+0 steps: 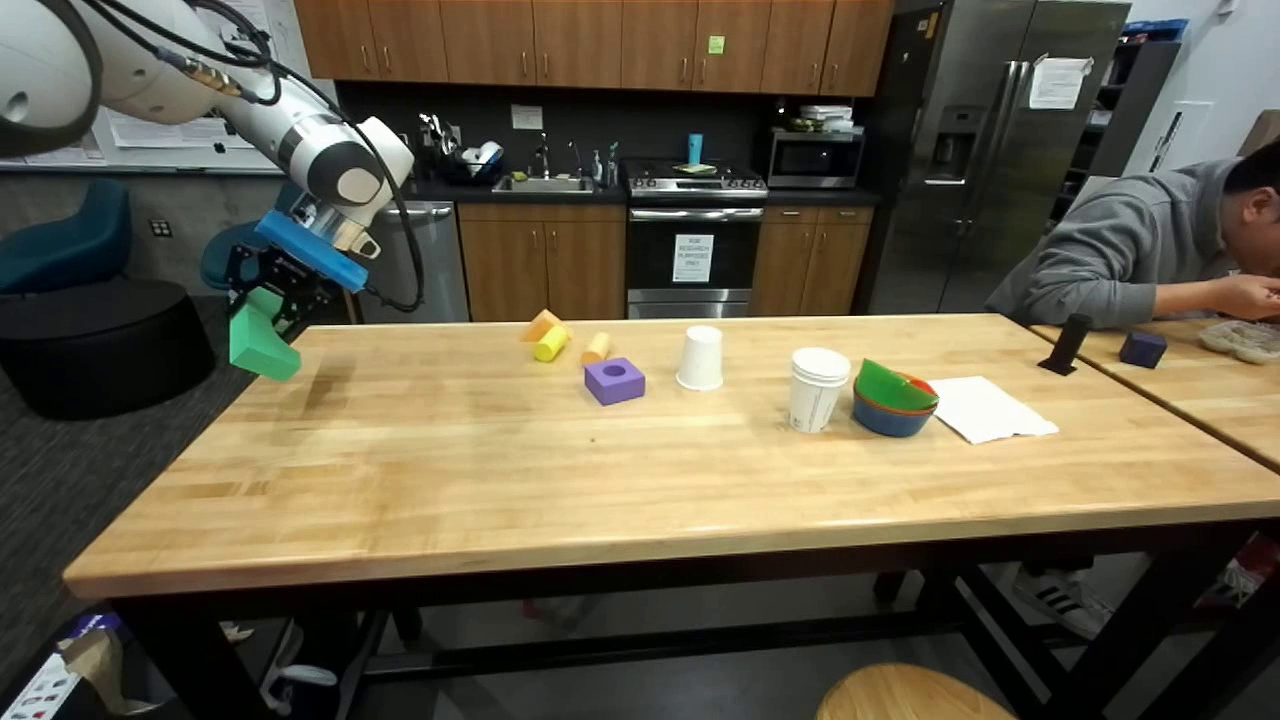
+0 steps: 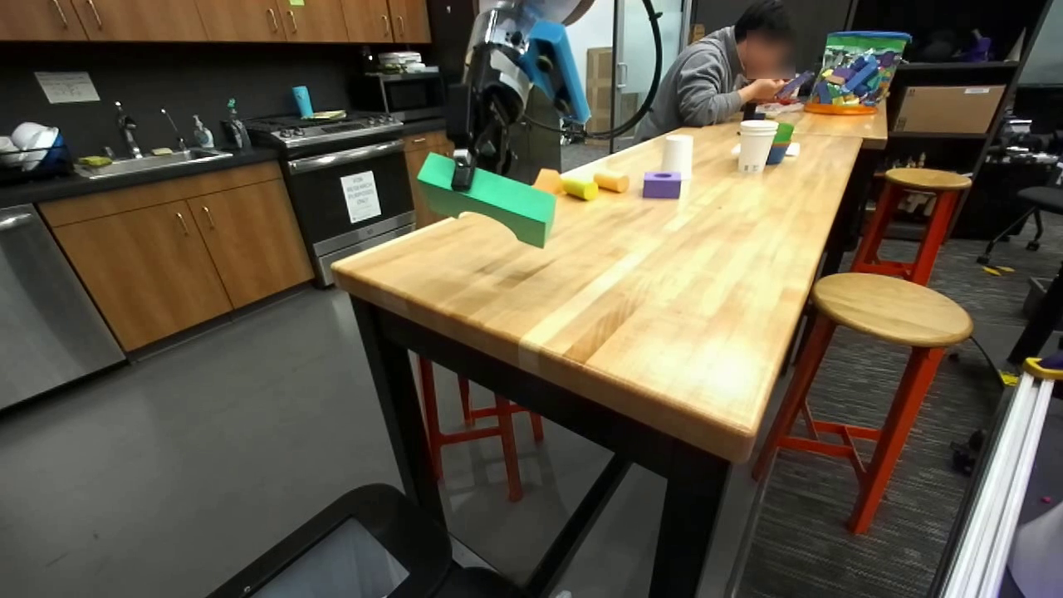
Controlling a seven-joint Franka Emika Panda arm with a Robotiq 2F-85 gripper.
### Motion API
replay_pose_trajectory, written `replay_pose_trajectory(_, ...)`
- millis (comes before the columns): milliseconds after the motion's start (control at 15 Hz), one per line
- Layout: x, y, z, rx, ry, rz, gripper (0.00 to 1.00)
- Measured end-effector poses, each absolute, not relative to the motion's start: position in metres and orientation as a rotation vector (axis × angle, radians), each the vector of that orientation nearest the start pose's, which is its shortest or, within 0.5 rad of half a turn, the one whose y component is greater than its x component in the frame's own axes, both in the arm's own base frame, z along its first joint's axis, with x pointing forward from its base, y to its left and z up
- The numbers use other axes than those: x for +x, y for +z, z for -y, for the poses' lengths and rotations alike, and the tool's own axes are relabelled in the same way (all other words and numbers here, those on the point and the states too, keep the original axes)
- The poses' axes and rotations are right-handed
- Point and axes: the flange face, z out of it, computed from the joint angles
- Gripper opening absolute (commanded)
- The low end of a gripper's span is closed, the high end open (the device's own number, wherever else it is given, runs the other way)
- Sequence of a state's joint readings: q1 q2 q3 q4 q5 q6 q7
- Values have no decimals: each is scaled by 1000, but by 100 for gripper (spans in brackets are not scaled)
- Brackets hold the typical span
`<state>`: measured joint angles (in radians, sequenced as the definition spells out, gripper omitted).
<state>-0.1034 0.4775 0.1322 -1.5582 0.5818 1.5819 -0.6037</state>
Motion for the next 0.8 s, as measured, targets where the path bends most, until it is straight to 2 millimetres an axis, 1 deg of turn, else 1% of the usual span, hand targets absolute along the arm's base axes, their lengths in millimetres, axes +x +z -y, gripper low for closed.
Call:
replay_pose_trajectory(533,638,337,-59,-2278,357,531,24)
replay_pose_trajectory(800,638,329,-57,-2268,369,518,24)
